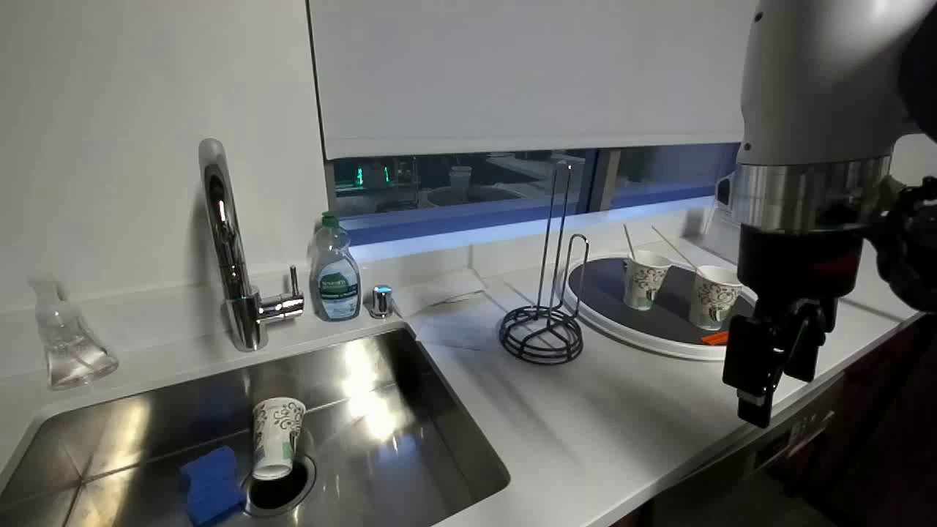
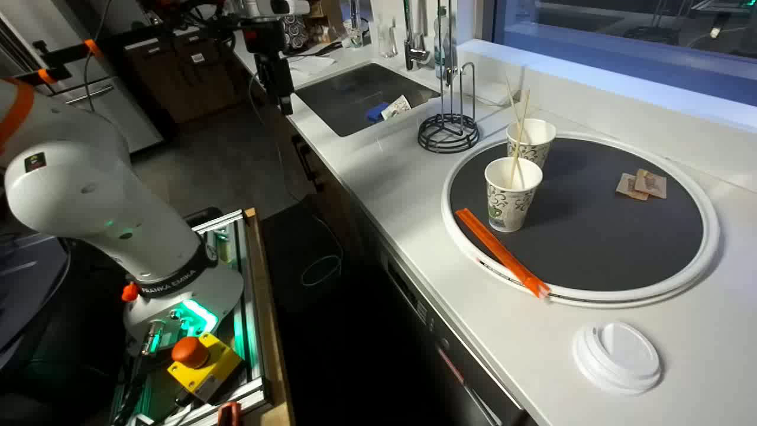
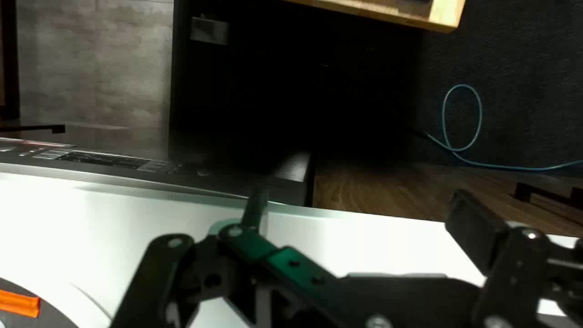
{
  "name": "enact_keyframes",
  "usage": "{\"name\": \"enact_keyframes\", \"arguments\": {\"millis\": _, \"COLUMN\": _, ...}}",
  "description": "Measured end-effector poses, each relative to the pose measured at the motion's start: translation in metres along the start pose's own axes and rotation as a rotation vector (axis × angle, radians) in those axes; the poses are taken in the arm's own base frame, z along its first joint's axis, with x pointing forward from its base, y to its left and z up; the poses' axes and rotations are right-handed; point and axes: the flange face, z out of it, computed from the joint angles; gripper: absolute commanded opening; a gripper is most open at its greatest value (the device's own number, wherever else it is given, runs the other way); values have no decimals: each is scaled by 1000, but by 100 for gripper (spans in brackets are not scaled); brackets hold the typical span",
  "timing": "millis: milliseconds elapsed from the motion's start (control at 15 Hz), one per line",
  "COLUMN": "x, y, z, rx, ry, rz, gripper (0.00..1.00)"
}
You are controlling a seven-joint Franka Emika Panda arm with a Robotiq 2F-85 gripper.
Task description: Move the chopstick in the right cup to the tray, and then close the cup
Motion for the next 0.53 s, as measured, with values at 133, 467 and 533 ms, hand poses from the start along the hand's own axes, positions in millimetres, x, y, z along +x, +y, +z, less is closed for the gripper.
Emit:
{"name": "enact_keyframes", "arguments": {"millis": 133, "x": 0, "y": 0, "z": 0, "rx": 0, "ry": 0, "rz": 0, "gripper": 100}}
{"name": "enact_keyframes", "arguments": {"millis": 467, "x": 0, "y": 0, "z": 0, "rx": 0, "ry": 0, "rz": 0, "gripper": 100}}
{"name": "enact_keyframes", "arguments": {"millis": 533, "x": 1, "y": 3, "z": -1, "rx": 1, "ry": 2, "rz": 16, "gripper": 100}}
